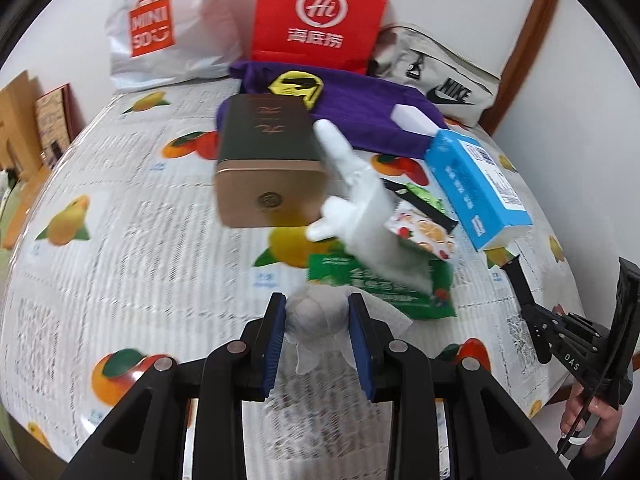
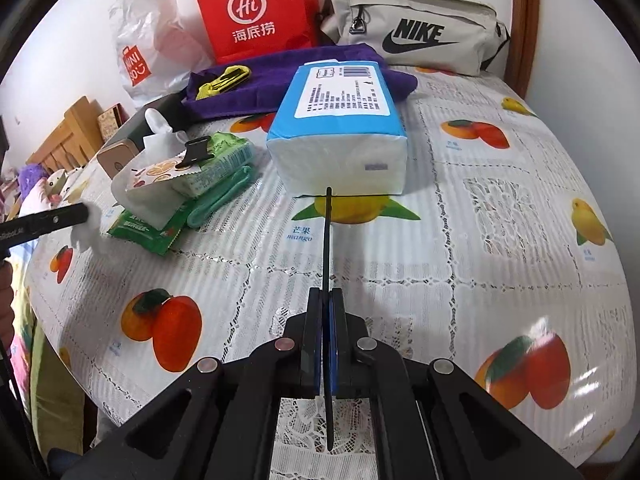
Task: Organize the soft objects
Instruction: 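Lift the white glove with the left gripper and carry it over the purple towel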
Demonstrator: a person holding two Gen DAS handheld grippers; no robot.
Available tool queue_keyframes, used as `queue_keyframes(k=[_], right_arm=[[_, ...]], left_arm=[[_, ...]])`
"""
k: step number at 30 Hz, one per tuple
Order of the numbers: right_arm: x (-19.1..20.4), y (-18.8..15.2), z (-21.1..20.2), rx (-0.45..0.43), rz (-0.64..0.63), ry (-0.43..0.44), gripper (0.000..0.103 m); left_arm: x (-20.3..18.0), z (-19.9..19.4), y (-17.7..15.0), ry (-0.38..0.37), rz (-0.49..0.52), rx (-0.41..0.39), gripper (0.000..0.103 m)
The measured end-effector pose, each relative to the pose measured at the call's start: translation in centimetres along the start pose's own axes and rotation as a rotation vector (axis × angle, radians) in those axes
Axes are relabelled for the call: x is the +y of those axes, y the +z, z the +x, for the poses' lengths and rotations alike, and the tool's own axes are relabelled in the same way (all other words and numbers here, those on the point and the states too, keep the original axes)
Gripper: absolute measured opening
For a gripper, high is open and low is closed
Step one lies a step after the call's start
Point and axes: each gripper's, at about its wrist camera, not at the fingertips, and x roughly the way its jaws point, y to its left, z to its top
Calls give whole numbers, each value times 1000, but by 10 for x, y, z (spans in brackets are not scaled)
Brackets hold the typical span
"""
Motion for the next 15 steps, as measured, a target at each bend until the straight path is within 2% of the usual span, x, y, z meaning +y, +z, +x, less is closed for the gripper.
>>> queue_keyframes(k=[7,15], right_arm=[[9,7,-23,-34,-14,20,3],[21,35,-54,-103,-44,51,3]], left_arm=[[10,-19,4,-2,-36,-38,30],[10,-43,26,-8,-50,-91,30]])
